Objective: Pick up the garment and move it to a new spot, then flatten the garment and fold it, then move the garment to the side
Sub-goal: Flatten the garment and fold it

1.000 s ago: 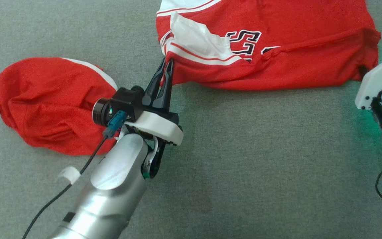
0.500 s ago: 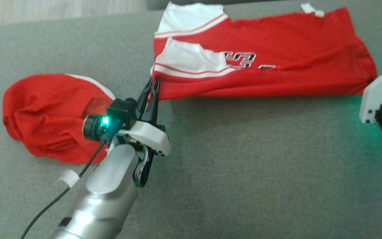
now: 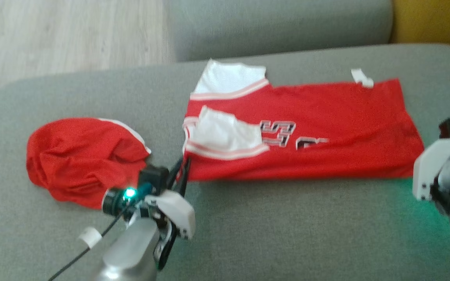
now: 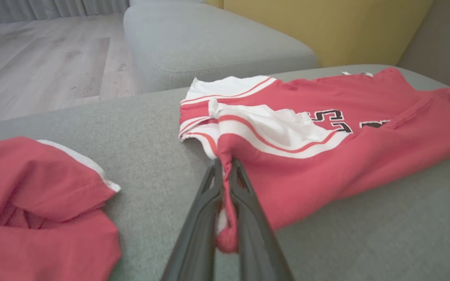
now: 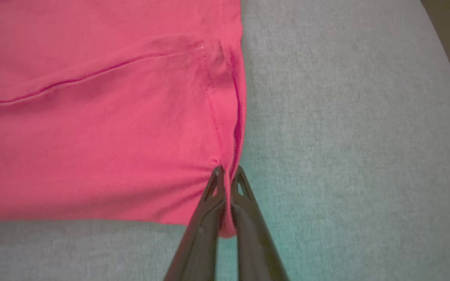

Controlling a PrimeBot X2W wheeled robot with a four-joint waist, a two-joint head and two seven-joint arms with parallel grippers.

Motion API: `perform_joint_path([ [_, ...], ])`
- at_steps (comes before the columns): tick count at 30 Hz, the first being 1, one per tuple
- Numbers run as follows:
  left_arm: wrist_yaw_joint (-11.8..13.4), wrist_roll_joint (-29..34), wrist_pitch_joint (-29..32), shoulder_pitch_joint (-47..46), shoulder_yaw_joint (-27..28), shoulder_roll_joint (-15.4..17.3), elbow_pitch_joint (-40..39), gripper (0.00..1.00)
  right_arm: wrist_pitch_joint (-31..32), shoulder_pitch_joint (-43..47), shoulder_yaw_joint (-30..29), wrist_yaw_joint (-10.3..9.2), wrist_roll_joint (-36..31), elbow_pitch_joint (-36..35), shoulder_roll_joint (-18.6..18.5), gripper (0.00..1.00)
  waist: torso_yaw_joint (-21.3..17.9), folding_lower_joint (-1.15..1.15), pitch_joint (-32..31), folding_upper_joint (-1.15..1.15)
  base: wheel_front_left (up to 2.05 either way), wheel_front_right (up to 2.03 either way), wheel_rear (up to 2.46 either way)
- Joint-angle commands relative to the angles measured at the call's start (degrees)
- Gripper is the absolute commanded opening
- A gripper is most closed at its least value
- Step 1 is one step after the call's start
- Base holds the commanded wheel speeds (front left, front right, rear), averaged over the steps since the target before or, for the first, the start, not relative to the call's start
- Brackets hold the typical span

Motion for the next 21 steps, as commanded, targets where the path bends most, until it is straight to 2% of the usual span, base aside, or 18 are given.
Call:
perform_joint_path([
  [1, -0.2, -0.4, 0.3, -0.9, 1.3, 1.8, -1.3, 0.00, 0.5, 0.3, 1.7, -0.04, 1.4, -2.4, -1.7, 0.00, 0.0, 0.01, -2.3, 0.00, 0.00, 0.00, 0.00],
  [9, -0.8, -0.9, 6.6, 5.1, -1.5, 3.5, -6.1, 0.00, 5.9, 10.9, 6.4, -0.04, 12.5, -14.1, -7.5, 0.00, 0.1, 0.01, -5.4, 0.00, 0.00, 0.00, 0.00],
  [14, 0.5, -1.1, 8.7, 8.0, -2.1, 4.9, -10.5, 0.00, 7.4, 16.9, 4.8, -0.04, 16.2, -21.3, -10.0, 0.00, 0.0, 0.01, -5.8, 0.00, 0.00, 0.00, 0.00],
  [21, 2.2, -1.3, 10.0, 10.0, -2.1, 6.0, -14.7, 0.00, 7.5, 22.1, 0.0, -0.04, 16.9, -27.3, -9.6, 0.00, -0.6, 0.01, -5.4, 0.00, 0.00, 0.00, 0.00],
])
